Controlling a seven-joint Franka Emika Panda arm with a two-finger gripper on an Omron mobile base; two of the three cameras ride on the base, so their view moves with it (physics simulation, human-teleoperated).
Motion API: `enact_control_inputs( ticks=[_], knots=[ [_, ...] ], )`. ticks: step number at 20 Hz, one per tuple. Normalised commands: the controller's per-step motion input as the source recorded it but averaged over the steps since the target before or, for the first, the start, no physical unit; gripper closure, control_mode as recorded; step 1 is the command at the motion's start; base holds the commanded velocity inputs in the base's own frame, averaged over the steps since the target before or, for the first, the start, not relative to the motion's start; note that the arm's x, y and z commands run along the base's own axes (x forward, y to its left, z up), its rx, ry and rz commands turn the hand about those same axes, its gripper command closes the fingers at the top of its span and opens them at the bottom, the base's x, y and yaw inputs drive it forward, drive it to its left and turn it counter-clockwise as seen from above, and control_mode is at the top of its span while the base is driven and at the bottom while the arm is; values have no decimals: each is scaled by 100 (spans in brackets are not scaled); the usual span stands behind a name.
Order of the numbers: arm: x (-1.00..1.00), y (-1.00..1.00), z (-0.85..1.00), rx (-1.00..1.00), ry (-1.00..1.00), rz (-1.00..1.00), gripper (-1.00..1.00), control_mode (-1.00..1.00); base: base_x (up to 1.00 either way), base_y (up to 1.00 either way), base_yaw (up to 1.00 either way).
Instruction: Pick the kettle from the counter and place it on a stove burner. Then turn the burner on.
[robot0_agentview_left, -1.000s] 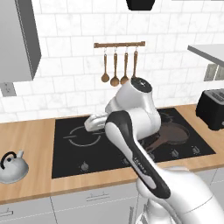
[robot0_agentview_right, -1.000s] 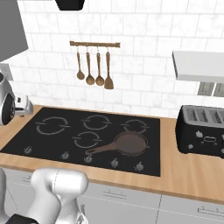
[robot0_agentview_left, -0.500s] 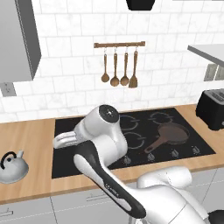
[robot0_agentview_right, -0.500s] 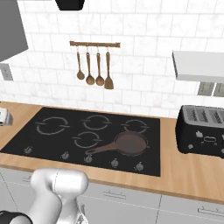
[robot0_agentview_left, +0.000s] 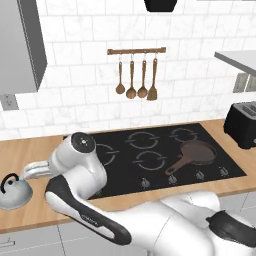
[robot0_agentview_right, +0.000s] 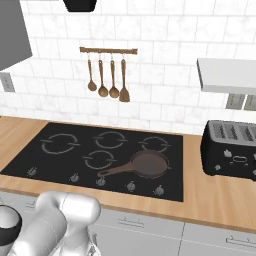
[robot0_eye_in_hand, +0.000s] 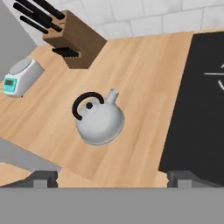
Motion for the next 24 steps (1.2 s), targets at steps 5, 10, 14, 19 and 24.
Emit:
enact_control_inputs(
  ticks=[5,10,14,19,24],
  knots=[
    [80,100,0,-17,12,-20,-100,-100,0,0,0],
    [27,46,-6,-12,14,-6,-100,-100,0,0,0],
    [0,29,-21,0,8,0,-100,-100,0,0,0],
    [0,30,-64,0,4,0,-100,-100,0,0,0],
    [5,43,-50,1,0,-2,-100,-100,0,0,0]
  ],
)
